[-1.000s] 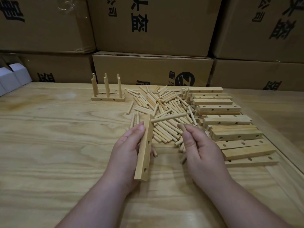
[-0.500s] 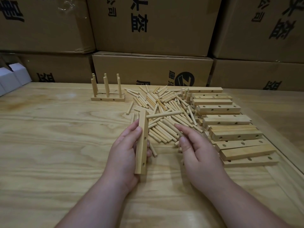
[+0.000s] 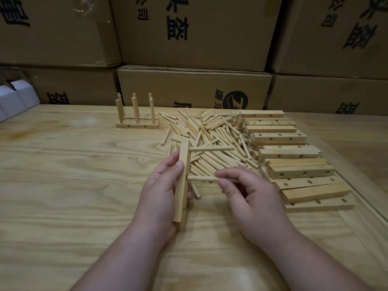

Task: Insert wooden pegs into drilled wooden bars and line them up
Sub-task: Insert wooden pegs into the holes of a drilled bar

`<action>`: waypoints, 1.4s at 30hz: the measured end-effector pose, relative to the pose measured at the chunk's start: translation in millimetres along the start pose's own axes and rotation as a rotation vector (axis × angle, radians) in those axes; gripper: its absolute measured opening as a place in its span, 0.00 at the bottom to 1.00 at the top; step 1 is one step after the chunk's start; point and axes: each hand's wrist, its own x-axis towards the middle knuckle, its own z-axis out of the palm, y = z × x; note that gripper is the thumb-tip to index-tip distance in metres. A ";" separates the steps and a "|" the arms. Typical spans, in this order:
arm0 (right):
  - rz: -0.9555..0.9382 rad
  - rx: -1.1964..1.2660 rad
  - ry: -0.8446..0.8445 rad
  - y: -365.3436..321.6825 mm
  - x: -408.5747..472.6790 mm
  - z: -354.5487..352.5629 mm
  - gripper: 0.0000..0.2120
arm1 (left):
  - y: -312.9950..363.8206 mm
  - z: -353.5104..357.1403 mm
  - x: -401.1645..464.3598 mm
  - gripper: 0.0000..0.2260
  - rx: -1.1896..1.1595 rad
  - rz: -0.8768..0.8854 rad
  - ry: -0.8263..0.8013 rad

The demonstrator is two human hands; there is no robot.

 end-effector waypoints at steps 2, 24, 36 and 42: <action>0.002 -0.005 -0.020 -0.9 -0.2 -0.5 0.11 | 1.1 1.0 -0.6 0.11 0.002 0.005 0.002; 0.115 0.093 -0.094 2.1 -1.4 0.2 0.09 | 1.1 1.3 -2.3 0.11 0.048 0.004 0.007; 0.008 -0.088 -0.172 -3.4 -3.7 0.9 0.08 | 1.7 2.7 -2.8 0.10 0.026 -0.007 0.018; 0.026 -0.051 -0.100 -0.3 -0.6 -1.6 0.09 | 4.2 5.9 -6.3 0.09 0.030 -0.004 -0.017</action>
